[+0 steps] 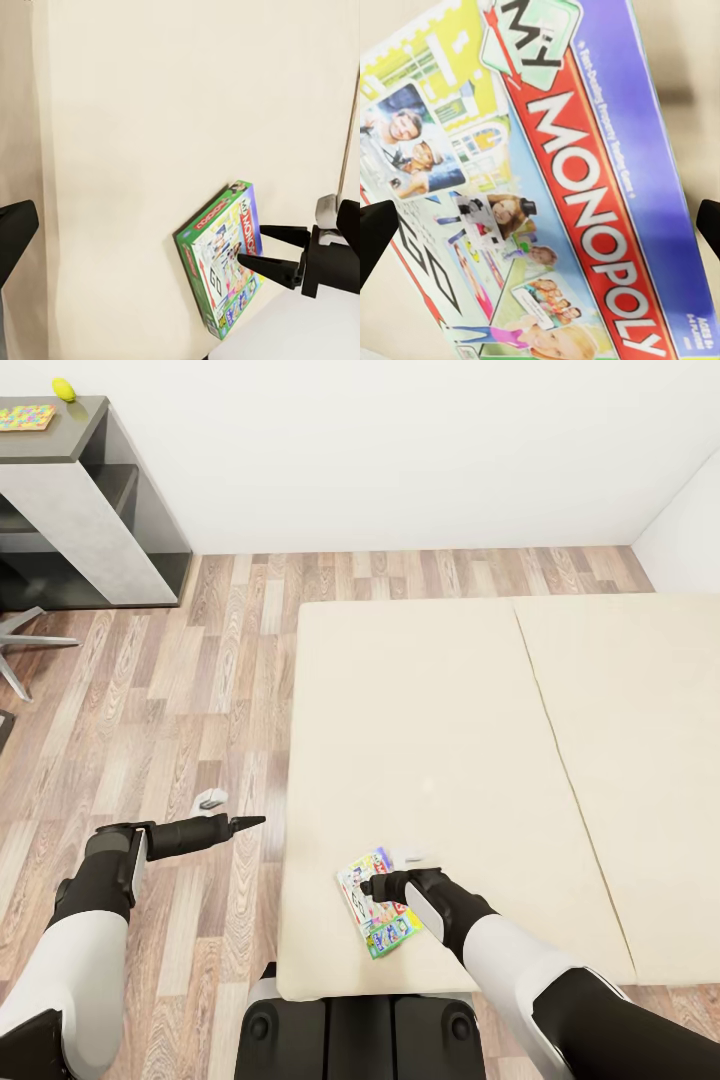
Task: Put all the toys in the child's room - the three board games (two on the bed and one on the table), the two jigsaw puzzles on the table, and the tennis ball on the table - inside the toy box on the table in the child's room.
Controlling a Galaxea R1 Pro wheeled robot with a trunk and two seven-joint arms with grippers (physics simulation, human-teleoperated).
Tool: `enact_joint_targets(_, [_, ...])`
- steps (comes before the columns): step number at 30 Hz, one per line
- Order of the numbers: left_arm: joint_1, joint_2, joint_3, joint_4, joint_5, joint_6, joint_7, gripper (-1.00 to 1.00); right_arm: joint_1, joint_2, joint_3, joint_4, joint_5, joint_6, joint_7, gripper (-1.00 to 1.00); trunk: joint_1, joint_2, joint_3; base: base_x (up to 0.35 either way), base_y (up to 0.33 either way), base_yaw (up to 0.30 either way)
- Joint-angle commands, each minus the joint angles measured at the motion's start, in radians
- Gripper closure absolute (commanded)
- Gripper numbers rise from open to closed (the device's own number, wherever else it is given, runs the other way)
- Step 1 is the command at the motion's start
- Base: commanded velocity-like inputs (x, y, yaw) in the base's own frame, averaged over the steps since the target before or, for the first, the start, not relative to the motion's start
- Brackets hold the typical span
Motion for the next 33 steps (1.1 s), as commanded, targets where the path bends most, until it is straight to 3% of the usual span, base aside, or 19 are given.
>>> enact_joint_targets(1, [-0.001,0.000,0.004,-0.001,-0.010,0.008,-0.010,-1.00,-0.001,0.000,0.001,0.000,0.002,0.004,0.002,-1.00,0.001,-0.002,-0.001,0.000,0.000,0.000])
enact_joint_targets(33, [-0.001,0.001,0.004,-0.001,-0.009,0.008,-0.010,-1.00,-0.001,0.000,0.000,-0.002,0.003,0.004,0.006,-1.00,0.001,-0.002,-0.001,0.000,0.013,0.000])
